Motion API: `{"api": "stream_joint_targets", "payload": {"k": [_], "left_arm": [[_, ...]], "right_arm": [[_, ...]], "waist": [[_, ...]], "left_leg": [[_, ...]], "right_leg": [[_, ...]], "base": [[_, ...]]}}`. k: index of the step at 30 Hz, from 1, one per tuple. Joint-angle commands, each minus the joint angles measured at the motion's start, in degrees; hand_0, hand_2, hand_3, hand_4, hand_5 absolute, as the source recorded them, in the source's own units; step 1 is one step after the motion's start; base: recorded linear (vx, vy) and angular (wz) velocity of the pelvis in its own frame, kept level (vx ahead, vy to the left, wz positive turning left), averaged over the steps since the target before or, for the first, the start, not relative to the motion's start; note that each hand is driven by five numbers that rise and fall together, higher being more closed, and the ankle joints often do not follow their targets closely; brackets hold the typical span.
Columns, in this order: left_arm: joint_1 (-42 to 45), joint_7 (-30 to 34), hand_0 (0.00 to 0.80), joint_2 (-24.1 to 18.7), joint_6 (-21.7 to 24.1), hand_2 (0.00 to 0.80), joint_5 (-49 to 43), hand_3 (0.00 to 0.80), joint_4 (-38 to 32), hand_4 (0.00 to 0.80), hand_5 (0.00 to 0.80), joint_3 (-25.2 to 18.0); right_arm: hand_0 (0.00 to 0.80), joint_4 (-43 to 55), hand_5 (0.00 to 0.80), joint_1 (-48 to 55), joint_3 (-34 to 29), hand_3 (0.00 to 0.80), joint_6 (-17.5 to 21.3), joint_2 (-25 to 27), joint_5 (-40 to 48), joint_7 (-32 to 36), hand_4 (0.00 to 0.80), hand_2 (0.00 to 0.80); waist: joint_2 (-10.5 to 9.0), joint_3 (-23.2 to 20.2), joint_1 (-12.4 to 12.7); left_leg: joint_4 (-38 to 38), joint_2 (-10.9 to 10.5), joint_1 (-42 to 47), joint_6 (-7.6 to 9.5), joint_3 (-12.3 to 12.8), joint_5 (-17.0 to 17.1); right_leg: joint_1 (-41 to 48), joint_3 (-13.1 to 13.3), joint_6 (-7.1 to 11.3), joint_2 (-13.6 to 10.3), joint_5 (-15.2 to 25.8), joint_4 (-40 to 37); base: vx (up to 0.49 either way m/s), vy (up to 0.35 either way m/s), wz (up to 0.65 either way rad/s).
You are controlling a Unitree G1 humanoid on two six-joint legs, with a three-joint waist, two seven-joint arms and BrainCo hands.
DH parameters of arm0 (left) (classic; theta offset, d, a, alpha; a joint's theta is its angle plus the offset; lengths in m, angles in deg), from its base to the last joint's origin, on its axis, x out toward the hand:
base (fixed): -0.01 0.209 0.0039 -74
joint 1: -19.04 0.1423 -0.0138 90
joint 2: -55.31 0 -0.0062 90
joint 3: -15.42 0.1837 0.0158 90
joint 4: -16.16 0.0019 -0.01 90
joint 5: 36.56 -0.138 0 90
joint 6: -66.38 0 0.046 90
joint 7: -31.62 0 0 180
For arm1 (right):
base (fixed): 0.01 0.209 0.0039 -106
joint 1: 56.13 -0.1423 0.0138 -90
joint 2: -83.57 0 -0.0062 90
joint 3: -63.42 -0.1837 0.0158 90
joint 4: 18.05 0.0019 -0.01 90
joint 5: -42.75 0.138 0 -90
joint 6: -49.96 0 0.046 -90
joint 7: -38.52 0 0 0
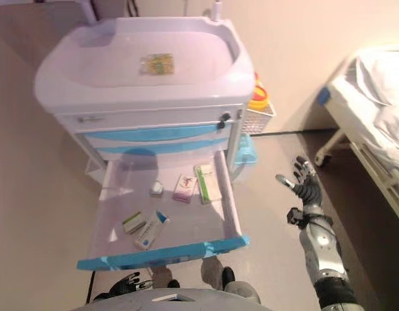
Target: Open the drawer and pick up the medicine
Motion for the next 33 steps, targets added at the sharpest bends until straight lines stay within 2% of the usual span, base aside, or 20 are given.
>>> {"api": "stream_joint_targets", "payload": {"k": [1, 3, 8, 11, 14, 16, 21, 29, 30, 33], "left_arm": [[-2.39, 0.34, 0.0, 1.06, 1.09, 0.0, -1.02, 0.0, 2.54, 0.0, 0.0, 0.99], [-2.81, 0.4, 0.0, 1.44, 1.6, 0.0, -0.79, 0.0, 2.94, 0.0, 0.0, 1.6], [-4.96, 0.94, 0.0, 1.72, 3.73, 0.0, -2.45, 0.0, 3.85, 0.0, 0.0, 3.41], [-6.79, 0.77, 0.0, 1.15, 5.25, 0.0, -6.37, 0.0, 2.91, 0.0, 0.0, 6.14], [-9.77, -0.52, 0.0, -0.63, 6.85, 0.0, -11.92, 0.0, 1.12, 0.0, 0.0, 10.85], [-11.41, -0.54, 0.0, -1.76, 7.45, 0.0, -13.01, 0.0, -0.25, 0.0, 0.0, 12.31], [-16.35, -1.72, 0.0, -5.13, 4.83, 0.0, -11.5, 0.0, -8.88, 0.0, 0.0, 14.4], [-24.79, -3.3, 0.0, -13.72, -1.92, 0.0, -8.64, 0.0, -21.82, 0.0, 0.0, 13.21], [-27.19, -3.0, 0.0, -16.37, -3.5, 0.0, -7.56, 0.0, -24.51, 0.0, 0.0, 12.6], [-31.28, -2.34, 0.0, -20.58, -6.65, 0.0, -5.87, 0.0, -28.5, 0.0, 0.0, 11.9]], "right_arm": [[0.0, -2.71, 0.0, -3.11, 4.29, 0.0, 6.07, -1.68, -6.67, -3.19, 0.0, 0.0], [0.0, -9.09, 0.0, -3.31, 6.08, 0.0, 4.68, -2.57, -8.32, -2.5, 0.0, 0.0], [0.0, -25.39, 0.0, -4.06, 9.02, 0.0, 6.72, -3.32, -11.93, -0.41, 0.0, 0.0], [0.0, -32.76, 0.0, -4.58, 10.64, 0.0, 7.41, -3.58, -14.1, -0.39, 0.0, 0.0], [0.0, -38.59, 0.0, -6.49, 12.08, 0.0, 6.31, -3.01, -14.51, -1.94, 0.0, 0.0], [0.0, -40.35, 0.0, -7.59, 12.38, 0.0, 5.71, -2.3, -13.52, -2.24, 0.0, 0.0], [0.0, -42.36, 0.0, -9.14, 12.76, 0.0, 5.27, -0.75, -12.76, -1.52, 0.0, 0.0], [0.0, -36.96, 0.0, -9.33, 15.65, 0.0, 4.86, 1.6, -11.66, 0.3, 0.0, 0.0], [0.0, -35.8, 0.0, -9.22, 16.02, 0.0, 5.07, 2.15, -11.53, 0.42, 0.0, 0.0], [0.0, -34.31, 0.0, -9.07, 16.36, 0.0, 5.25, 2.58, -10.98, 0.63, 0.0, 0.0]], "waist": [[0.7, 0.49, 0.65], [1.11, 0.96, 0.64], [1.97, 2.31, 1.19], [2.55, 3.8, 1.43], [3.35, 6.53, 1.47], [3.83, 8.09, 1.38], [4.99, 12.23, 0.69], [5.56, 15.94, -0.7], [5.64, 16.59, -1.01], [5.63, 17.5, -1.56]], "left_leg": [[0.92, -1.53, -0.91, 2.05, -0.51, -4.23], [1.08, -1.51, -1.11, 1.98, -0.27, -4.28], [1.75, -1.37, -2.59, 1.97, -0.41, -3.9], [2.58, -1.33, -4.31, 2.01, -1.01, -3.49], [4.06, -1.37, -7.0, 2.15, -1.8, -2.95], [5.26, -1.4, -8.52, 2.18, -2.16, -2.71], [8.74, -1.71, -12.43, 2.22, -2.82, -2.21], [12.38, -2.01, -17.64, 2.08, -2.48, -1.61], [13.5, -2.16, -18.73, 2.06, -2.16, -1.79], [15.78, -2.43, -20.62, 2.13, -1.5, -2.41]], "right_leg": [[-1.38, -0.03, 2.53, -1.25, -0.01, 3.46], [-1.58, -0.18, 2.44, -1.3, -0.06, 3.61], [-2.62, -0.59, 2.23, -1.28, -0.21, 4.26], [-4.09, -0.7, 1.98, -1.14, -0.34, 5.3], [-6.48, -0.77, 1.58, -1.0, -0.93, 7.56], [-7.73, -0.83, 1.3, -0.92, -1.37, 9.02], [-10.91, -1.01, 0.43, -0.6, -2.37, 12.7], [-16.71, -0.44, -0.46, -0.35, -3.21, 17.31], [-17.78, -0.14, -0.7, -0.34, -3.22, 17.89], [-19.55, 0.54, -1.03, -0.34, -3.16, 18.78]], "base": [[-0.017, -0.006, -0.05], [-0.002, 0.006, -0.05], [0.0, 0.0, 0.0], [-0.038, -0.006, -0.01], [-0.112, -0.002, -0.01], [-0.077, 0.009, 0.03], [-0.045, 0.035, 0.02], [-0.007, 0.042, 0.02], [0.003, 0.059, -0.03], [0.015, 0.045, -0.04]]}}
